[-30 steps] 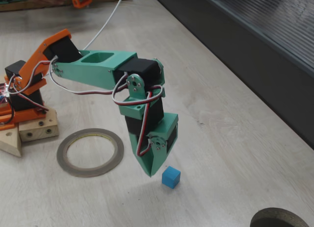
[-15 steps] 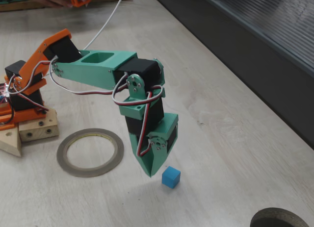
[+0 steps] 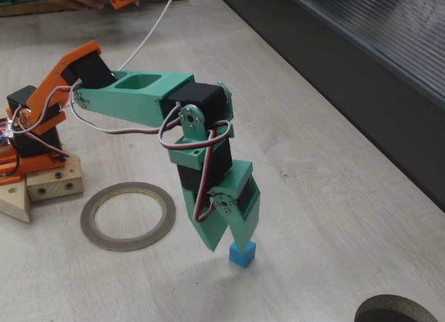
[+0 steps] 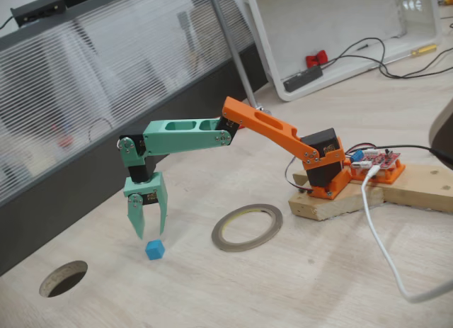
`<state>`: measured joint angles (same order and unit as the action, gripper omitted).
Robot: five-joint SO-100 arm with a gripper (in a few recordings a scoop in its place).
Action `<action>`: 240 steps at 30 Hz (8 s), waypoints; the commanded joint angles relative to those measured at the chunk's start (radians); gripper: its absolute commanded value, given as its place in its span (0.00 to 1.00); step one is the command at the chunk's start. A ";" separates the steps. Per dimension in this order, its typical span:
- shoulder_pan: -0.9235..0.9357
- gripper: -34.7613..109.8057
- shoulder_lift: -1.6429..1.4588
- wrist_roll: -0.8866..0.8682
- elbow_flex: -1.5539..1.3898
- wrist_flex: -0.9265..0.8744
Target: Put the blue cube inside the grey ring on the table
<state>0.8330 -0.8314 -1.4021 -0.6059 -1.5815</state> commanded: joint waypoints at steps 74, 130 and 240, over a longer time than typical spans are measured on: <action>0.002 0.54 0.067 -0.011 0.002 0.008; 0.005 0.26 0.066 -0.015 0.000 -0.003; 0.009 0.26 -1.083 -0.017 -1.566 0.236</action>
<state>0.8345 -1.8853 -1.4051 -2.1614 -1.3683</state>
